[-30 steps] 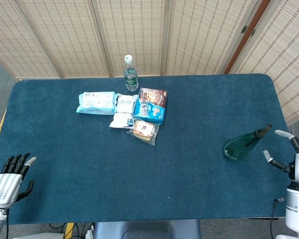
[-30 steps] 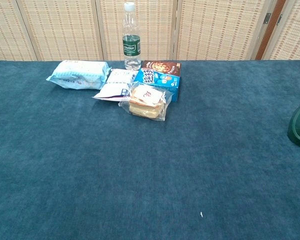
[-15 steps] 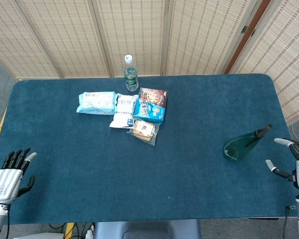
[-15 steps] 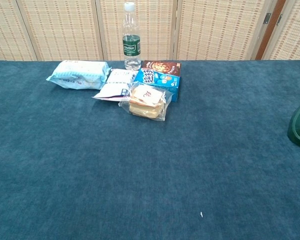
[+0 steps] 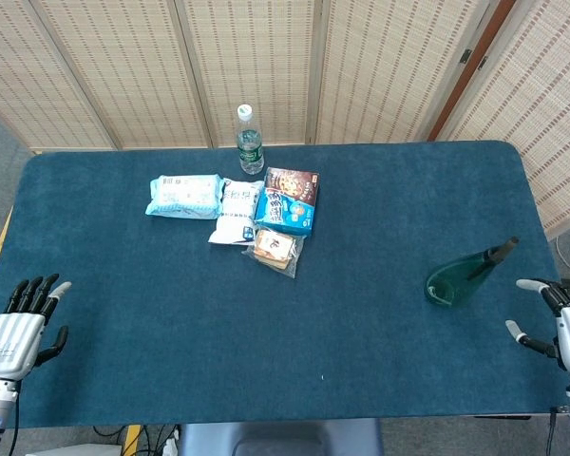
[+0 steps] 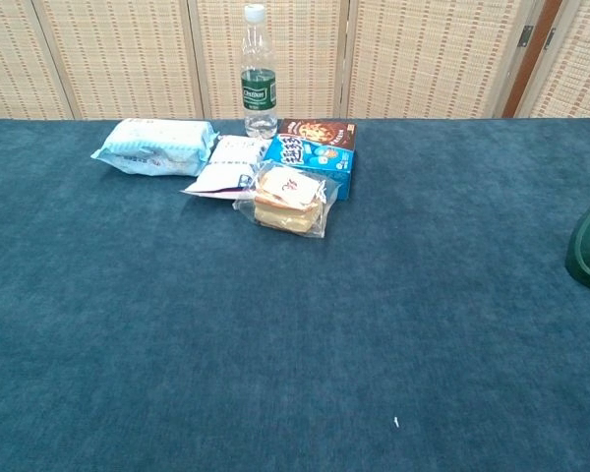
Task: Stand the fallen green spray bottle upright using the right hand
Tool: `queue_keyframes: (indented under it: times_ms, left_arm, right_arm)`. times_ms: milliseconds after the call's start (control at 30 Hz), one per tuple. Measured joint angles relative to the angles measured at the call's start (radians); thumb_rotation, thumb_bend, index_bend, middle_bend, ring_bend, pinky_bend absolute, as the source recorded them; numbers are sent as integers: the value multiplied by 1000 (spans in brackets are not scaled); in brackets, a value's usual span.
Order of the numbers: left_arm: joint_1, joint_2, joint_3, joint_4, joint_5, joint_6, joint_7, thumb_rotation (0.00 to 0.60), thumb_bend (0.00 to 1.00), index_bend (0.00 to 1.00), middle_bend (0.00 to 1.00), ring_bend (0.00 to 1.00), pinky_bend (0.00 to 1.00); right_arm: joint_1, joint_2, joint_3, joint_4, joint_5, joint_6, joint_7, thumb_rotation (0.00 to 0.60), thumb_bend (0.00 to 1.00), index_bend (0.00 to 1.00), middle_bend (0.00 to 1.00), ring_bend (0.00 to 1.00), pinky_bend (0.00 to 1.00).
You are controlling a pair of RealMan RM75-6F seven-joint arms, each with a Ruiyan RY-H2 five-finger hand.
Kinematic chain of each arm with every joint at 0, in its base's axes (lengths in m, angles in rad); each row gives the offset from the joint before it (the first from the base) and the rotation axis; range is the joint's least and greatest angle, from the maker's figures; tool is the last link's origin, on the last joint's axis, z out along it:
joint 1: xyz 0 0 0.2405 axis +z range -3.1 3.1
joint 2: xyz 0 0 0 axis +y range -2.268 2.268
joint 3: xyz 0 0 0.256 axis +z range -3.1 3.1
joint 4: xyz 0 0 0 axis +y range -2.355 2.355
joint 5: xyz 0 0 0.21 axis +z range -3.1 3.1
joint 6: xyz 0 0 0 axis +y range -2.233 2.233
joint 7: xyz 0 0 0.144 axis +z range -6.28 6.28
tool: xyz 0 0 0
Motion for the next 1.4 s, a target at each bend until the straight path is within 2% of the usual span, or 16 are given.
queue_keyframes:
  times_ms: [467,967,1400]
  left_arm:
    - [6,-30,8,8,-4,11,10,600,454,124,68,0,0]
    - [9,-18,6,-34,-10,21,49,600,454,124,68,0,0]
    - [10,-27,13,-36,-2,24,58,600,454,124,68,0,0]
  right_arm:
    - [-22,6,-50,32,-13,-31,-64,600,138,337,342,273,242]
    - [-31,53,-50,-2,-19,-23,-86,600,139,337,342,273,242]
    - [-35,42,-53,2,-23,-21,-84,600,140,337,342,273,242]
